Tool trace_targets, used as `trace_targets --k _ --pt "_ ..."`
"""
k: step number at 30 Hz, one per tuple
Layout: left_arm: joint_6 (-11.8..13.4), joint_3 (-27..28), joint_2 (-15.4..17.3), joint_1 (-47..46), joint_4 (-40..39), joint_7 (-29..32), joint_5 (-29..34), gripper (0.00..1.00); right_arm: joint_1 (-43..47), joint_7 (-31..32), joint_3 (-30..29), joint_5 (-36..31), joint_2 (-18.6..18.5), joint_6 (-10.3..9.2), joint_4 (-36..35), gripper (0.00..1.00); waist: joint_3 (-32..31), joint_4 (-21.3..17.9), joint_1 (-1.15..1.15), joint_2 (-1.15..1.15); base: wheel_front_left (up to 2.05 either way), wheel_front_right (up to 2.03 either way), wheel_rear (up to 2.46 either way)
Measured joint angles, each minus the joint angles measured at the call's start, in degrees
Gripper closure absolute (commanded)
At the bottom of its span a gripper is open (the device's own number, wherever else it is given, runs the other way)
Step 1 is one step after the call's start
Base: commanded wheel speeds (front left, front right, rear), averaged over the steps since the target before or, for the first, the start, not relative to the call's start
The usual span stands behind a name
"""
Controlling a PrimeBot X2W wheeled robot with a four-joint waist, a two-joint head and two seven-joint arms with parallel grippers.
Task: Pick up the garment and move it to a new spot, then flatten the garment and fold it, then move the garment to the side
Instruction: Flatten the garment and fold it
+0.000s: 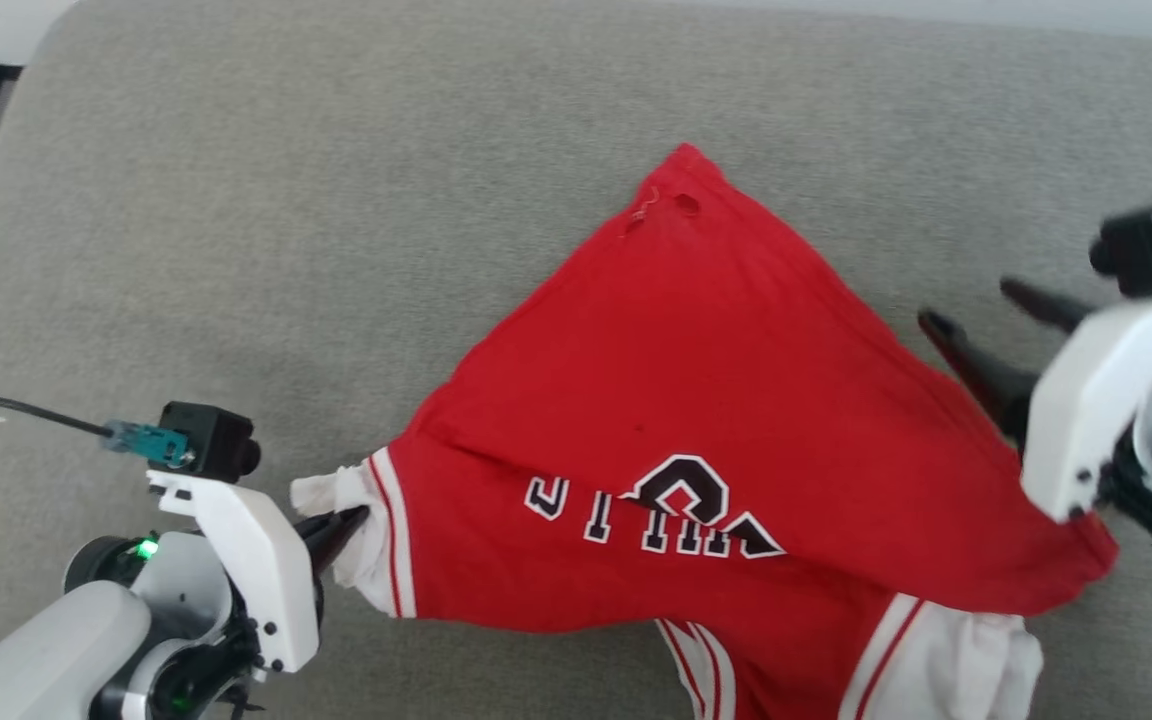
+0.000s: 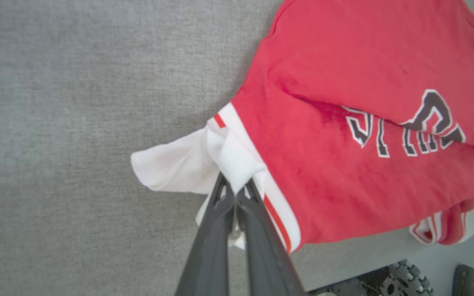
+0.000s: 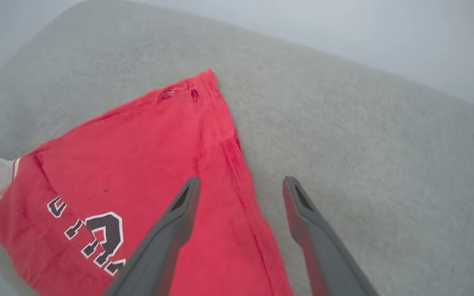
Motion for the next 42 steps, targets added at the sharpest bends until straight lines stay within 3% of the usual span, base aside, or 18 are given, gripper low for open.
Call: trace_targets --k 12,22,34,35,36,42 --pt "-2.6 -2.16 -4.41 -3.34 2.27 0.77 2.01 1.0 -18.13 -8.13 10.44 -0.85 -2.58 0.0 19.38 0.0 1.45 6.44 0.0 0.0 0.0 0.0 0.0" --pt "-6.0 -4.61 -10.05 -7.25 6.05 1.16 3.6 1.0 -30.78 -10.67 20.33 0.88 -4.64 0.0 42.29 0.0 3.98 13.74 0.0 0.0 0.0 0.0 0.0" --pt "-9.03 -5.34 -13.78 -9.53 11.27 0.91 3.76 1.0 -37.07 -11.1 29.37 3.97 -5.61 0.02 58.49 0.0 6.67 17.23 0.0 0.0 0.0 0.0 0.0" --pt "-9.23 -5.33 -13.86 -9.63 11.66 0.89 3.76 1.0 -37.55 -11.11 29.83 4.43 -5.6 0.02 59.29 0.53 6.69 17.19 0.0 0.0 0.0 0.0 0.0" --pt "-9.42 -5.32 -13.94 -9.77 12.04 0.89 3.76 1.0 -37.94 -11.11 30.0 5.21 -5.5 0.02 60.12 1.0 6.69 17.09 0.0 0.0 0.0 0.0 0.0" --pt "-10.22 -4.8 -12.77 -11.36 13.0 1.31 3.75 1.0 -39.64 -12.66 32.66 8.45 -5.68 0.01 60.67 1.0 6.07 15.67 0.0 0.0 0.0 0.0 0.0"
